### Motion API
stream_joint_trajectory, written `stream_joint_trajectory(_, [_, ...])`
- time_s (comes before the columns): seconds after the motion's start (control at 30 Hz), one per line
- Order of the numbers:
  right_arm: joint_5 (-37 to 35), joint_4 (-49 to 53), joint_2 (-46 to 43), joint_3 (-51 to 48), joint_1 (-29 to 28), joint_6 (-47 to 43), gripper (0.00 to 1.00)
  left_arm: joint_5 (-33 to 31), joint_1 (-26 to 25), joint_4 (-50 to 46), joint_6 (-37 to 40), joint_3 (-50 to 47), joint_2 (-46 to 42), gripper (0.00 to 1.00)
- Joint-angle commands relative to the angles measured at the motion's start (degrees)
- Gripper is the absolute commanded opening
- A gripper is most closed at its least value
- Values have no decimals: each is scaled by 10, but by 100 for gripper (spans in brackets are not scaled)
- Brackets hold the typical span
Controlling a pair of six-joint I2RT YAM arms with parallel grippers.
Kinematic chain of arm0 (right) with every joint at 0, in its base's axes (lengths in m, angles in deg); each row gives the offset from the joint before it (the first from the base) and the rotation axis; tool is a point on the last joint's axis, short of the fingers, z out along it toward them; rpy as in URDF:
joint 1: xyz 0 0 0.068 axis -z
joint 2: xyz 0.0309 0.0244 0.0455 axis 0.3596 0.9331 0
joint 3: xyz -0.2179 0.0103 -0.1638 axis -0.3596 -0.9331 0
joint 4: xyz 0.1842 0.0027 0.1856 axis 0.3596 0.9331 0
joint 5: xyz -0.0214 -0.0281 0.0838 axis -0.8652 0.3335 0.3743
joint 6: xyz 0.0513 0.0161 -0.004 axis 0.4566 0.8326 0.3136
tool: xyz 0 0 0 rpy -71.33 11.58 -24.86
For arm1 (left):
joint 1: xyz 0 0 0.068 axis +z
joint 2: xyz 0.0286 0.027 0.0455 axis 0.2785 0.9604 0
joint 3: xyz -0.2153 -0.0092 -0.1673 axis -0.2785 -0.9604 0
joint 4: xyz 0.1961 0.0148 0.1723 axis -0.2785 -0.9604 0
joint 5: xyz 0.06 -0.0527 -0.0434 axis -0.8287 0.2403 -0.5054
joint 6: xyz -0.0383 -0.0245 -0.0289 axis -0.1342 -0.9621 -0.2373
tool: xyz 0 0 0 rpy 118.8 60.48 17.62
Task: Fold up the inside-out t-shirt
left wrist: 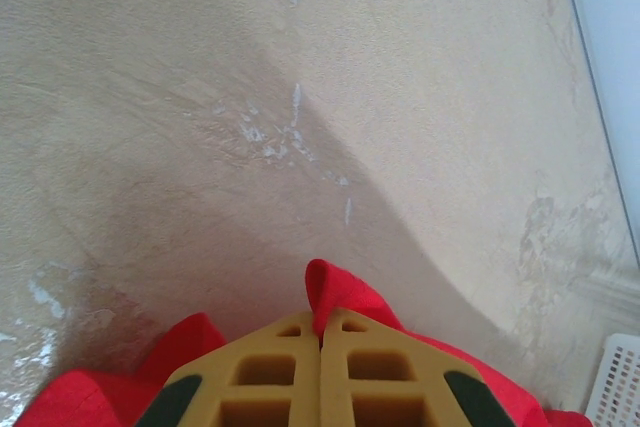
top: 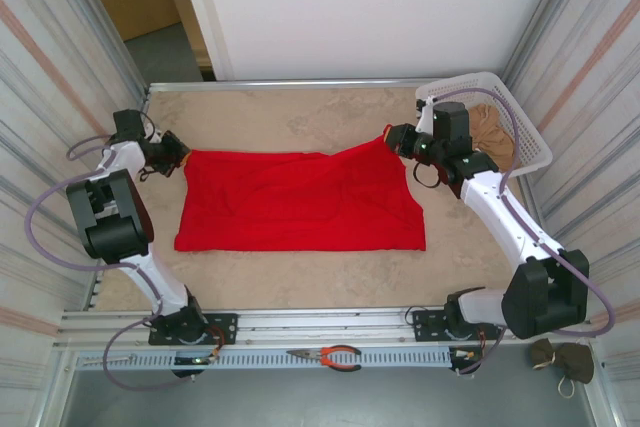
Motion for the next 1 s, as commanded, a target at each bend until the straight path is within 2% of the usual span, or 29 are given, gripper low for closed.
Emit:
stream_joint_trajectory(0.0, [-22, 20, -32, -13, -6, 1, 0, 28, 9, 18, -23, -21, -25, 0])
stream_joint_trajectory(0.3, [-60, 71, -126, -62, -28, 5, 0, 33, 28, 25, -57, -122, -123, 0])
stream_joint_trajectory(0.5, [-126, 103, -254, -210, -76, 63, 0, 17, 55, 32, -68, -234, -187, 2])
stream_joint_trajectory(0.53, [-133, 110, -274, -243, -77, 79, 14, 14, 61, 29, -66, -248, -191, 18])
stream_joint_trajectory(0.57, [-147, 128, -291, -270, -77, 90, 37, 8, 68, 29, -68, -261, -194, 33])
stream_joint_trajectory(0.6, [-157, 144, -306, -288, -77, 97, 49, 4, 76, 28, -68, -267, -194, 41])
stream_joint_trajectory(0.63, [-173, 158, -324, -301, -77, 103, 56, 4, 83, 30, -68, -271, -194, 47])
stream_joint_trajectory(0.7, [-178, 168, -349, -309, -71, 103, 59, 5, 89, 27, -62, -261, -190, 54])
stream_joint_trajectory(0.8, [-148, 169, -328, -275, -52, 75, 58, 5, 78, 11, -55, -226, -191, 58])
stream_joint_trajectory(0.97, [-85, 144, -177, -171, -57, 3, 59, 3, 3, -19, -20, -151, -181, 62])
